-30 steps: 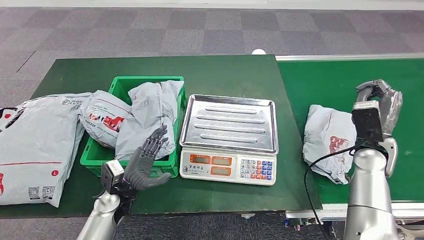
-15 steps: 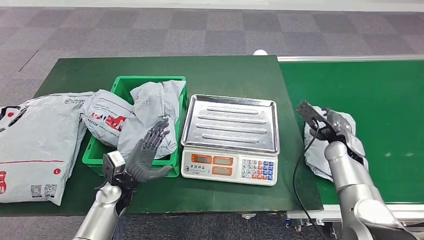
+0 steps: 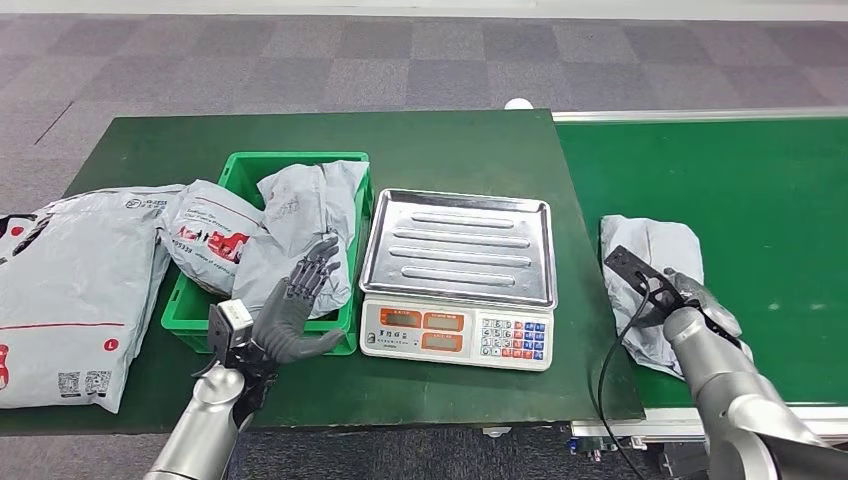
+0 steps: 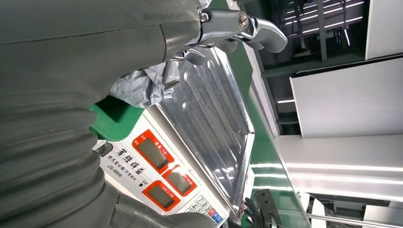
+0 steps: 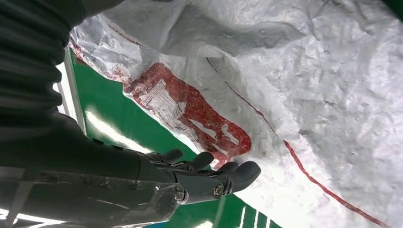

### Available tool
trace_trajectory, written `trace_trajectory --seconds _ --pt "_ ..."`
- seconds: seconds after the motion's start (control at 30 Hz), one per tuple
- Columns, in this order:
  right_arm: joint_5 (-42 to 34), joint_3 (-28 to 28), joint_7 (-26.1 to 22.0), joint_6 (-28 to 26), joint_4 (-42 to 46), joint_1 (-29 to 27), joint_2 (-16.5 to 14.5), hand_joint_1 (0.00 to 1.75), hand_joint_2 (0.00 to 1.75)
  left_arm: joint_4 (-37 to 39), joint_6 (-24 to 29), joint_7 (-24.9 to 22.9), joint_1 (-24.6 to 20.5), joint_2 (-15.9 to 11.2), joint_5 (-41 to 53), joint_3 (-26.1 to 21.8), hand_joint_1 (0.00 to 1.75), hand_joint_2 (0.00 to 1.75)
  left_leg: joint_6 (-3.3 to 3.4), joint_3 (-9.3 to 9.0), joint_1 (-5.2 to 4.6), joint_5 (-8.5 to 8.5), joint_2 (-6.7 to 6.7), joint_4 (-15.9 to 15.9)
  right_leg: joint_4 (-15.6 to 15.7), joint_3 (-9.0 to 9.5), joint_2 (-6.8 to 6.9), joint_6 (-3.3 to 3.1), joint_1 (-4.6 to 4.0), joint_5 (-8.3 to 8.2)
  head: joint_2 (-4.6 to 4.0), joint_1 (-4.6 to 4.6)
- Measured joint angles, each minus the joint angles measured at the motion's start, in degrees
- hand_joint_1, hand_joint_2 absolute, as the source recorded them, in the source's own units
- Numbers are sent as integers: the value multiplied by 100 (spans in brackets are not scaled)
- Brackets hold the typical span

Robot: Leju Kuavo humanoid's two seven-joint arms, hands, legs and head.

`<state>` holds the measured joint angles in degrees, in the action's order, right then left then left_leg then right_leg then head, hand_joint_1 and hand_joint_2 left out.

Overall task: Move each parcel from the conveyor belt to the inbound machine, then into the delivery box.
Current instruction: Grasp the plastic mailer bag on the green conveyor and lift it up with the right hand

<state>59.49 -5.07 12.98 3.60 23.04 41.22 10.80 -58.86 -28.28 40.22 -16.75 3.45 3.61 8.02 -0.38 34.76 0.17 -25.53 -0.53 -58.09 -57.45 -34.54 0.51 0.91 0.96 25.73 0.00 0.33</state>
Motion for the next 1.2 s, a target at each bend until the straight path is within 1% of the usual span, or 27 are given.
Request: trace_trajectory --seconds 0.17,0.33,0.37,0.47,0.5,0.6,0.67,0.97,1.1,1.17,1.2 --pt "9 0 14 24 -59 10 11 0 175 8 15 0 0 1 0 0 0 175 0 0 -1 0 0 -1 0 0 0 0 1 0 0 0" --pt "234 60 312 226 -124 36 30 0 175 48 16 0 -19 2 0 3 0 175 0 0 -1 0 0 0 0 0 -1 0 1 0 0 0" --pt "274 92 341 297 -146 46 32 9 175 62 19 0 -27 2 0 6 0 175 0 0 -1 0 1 0 0 -1 -1 0 1 0 0 0" --pt "315 179 205 634 -207 55 34 140 175 97 28 0 -43 2 0 31 0 175 0 -1 0 0 3 0 0 -1 -2 0 0 0 0 0" --pt "312 204 102 755 -220 50 34 175 175 105 31 0 -46 2 0 42 0 175 0 -1 0 0 3 0 0 -1 -3 0 0 0 0 0" --pt "304 270 -156 979 -242 42 33 175 175 118 50 0 -48 2 -7 56 0 175 0 -1 0 0 6 0 0 0 -4 0 0 0 0 1" --pt "305 292 -238 1043 -249 54 31 175 175 121 68 0 -47 2 -16 58 0 175 0 -2 0 0 7 0 0 0 -5 0 0 0 0 1" --pt "316 397 -338 1122 -250 123 22 175 175 127 81 0 -46 2 -63 57 0 175 0 -1 0 0 5 0 0 1 -4 0 0 0 0 -1" --pt "306 410 -410 1101 -250 122 14 175 175 130 84 0 -44 2 -63 57 0 175 0 -1 0 -1 5 0 -1 1 -3 0 0 0 0 1" --pt "281 416 -463 977 -250 120 -6 175 175 129 88 1 -41 2 -63 57 0 175 0 0 0 -1 6 0 -1 1 -4 0 -1 0 0 2" --pt "241 417 -532 833 -248 117 -25 175 175 126 92 1 -35 1 -63 57 0 175 0 0 0 -1 6 1 -2 1 -4 0 -1 0 0 2"
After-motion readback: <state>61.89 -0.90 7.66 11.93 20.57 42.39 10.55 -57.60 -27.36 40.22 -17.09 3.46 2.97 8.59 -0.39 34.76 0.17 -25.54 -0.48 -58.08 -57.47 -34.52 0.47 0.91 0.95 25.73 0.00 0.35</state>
